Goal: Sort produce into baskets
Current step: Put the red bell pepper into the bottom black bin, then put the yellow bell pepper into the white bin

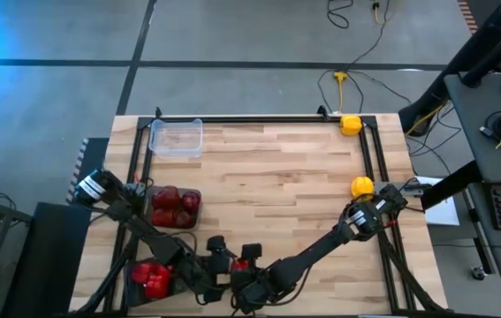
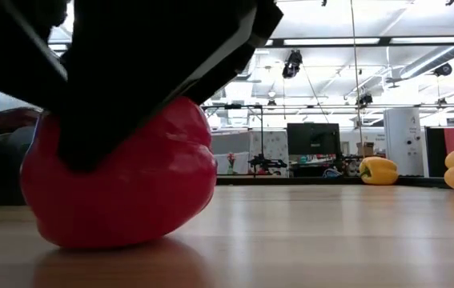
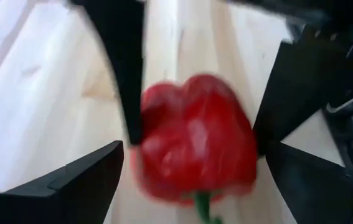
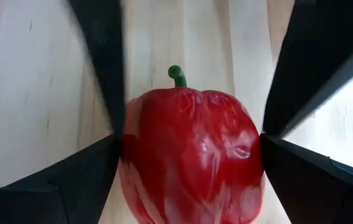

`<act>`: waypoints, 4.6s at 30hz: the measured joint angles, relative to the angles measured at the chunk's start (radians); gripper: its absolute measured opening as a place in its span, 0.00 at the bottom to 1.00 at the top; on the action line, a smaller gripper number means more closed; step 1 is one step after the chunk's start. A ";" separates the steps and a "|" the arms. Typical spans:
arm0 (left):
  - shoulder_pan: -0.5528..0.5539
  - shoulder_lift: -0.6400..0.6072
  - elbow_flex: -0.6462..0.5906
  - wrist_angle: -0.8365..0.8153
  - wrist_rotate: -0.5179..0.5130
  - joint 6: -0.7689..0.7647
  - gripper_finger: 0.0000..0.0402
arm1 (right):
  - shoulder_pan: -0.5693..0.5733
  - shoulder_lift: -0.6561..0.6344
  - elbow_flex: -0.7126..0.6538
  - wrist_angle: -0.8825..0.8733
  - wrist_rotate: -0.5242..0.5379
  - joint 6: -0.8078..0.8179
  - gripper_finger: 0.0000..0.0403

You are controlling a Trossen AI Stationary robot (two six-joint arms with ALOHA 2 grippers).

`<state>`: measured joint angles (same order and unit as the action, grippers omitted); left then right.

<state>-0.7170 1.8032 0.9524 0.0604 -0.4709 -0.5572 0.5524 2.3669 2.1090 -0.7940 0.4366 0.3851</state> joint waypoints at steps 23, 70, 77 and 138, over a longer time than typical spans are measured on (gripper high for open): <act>-0.001 0.038 0.115 -0.321 -0.045 -0.074 0.74 | 0.006 -0.017 0.136 -0.166 -0.003 0.049 0.91; -0.364 -0.157 0.606 -1.475 0.186 -0.659 0.94 | -0.362 -0.668 -0.493 -0.591 0.086 0.368 0.91; -0.211 -0.239 0.589 -1.578 0.031 -0.472 0.91 | -0.573 -0.807 -0.863 -0.540 -0.144 0.406 0.91; 0.267 -0.946 -0.089 -1.119 -0.200 -0.024 0.90 | -0.924 -0.570 -0.726 -0.605 -0.370 -0.115 0.71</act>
<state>-0.4503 0.8574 0.8634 -1.0588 -0.6708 -0.5808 -0.3717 1.7969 1.3827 -1.3995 0.0667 0.2700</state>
